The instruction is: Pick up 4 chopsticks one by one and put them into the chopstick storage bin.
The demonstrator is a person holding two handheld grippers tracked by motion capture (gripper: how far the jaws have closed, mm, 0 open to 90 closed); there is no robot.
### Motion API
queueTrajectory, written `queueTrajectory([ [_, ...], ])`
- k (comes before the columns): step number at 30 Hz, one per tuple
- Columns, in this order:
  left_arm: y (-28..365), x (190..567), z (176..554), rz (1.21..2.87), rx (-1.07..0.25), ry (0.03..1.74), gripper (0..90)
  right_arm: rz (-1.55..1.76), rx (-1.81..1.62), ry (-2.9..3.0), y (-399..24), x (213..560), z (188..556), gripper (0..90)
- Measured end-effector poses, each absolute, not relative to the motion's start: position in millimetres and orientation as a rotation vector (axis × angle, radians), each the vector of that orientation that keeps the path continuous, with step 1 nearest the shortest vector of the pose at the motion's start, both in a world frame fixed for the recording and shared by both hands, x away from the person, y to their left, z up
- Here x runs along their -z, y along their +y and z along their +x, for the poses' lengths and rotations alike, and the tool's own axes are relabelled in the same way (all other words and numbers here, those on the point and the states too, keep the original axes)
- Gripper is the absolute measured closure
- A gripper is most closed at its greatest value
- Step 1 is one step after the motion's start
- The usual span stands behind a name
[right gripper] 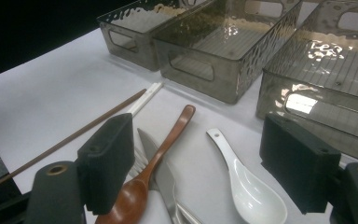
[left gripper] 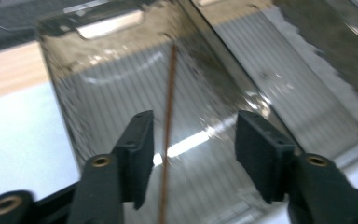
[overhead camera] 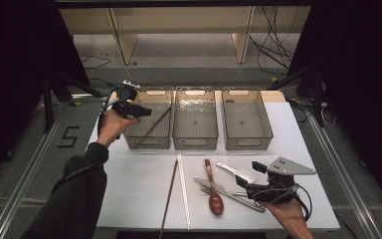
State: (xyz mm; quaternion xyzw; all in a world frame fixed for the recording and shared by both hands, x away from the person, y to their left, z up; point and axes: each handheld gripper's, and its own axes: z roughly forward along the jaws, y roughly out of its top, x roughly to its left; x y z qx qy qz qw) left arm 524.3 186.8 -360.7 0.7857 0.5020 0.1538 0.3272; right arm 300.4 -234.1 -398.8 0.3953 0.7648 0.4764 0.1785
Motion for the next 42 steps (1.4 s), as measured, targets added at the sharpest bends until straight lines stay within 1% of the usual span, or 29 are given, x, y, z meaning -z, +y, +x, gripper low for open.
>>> queueTrajectory([
  [1,185,359,518,2.065,-0.388,1.307,43.2,1.118,-1.347,2.163,-234,399,300,27.0],
  [3,182,359,506,2.080,-0.365,1.292,37.9,1.117,-1.347,2.161,-235,399,300,27.0],
  [5,180,360,494,2.095,-0.343,1.276,36.0,1.117,-1.347,2.161,-235,399,300,27.0],
  [8,175,363,477,2.114,-0.293,1.253,34.9,1.116,-1.342,2.162,-234,399,300,27.0],
  [11,167,367,464,2.188,-0.281,1.227,32.9,1.118,-1.340,2.161,-234,398,300,27.0],
  [12,165,368,460,2.178,-0.281,1.225,32.3,1.115,-1.334,2.164,-233,398,300,26.9],
  [14,162,373,452,2.199,-0.238,1.214,31.8,1.112,-1.335,2.164,-233,398,300,27.0],
  [16,159,377,446,2.216,-0.234,1.217,30.0,1.110,-1.338,2.164,-233,398,299,27.0],
  [28,143,410,415,2.371,-0.128,1.213,27.7,1.107,-1.330,2.167,-233,398,299,27.0],
  [31,136,417,407,2.419,-0.107,1.188,27.6,1.105,-1.328,2.170,-233,398,300,27.0],
  [42,116,430,388,2.495,-0.047,1.136,26.9,1.104,-1.323,2.173,-233,398,300,27.0],
])
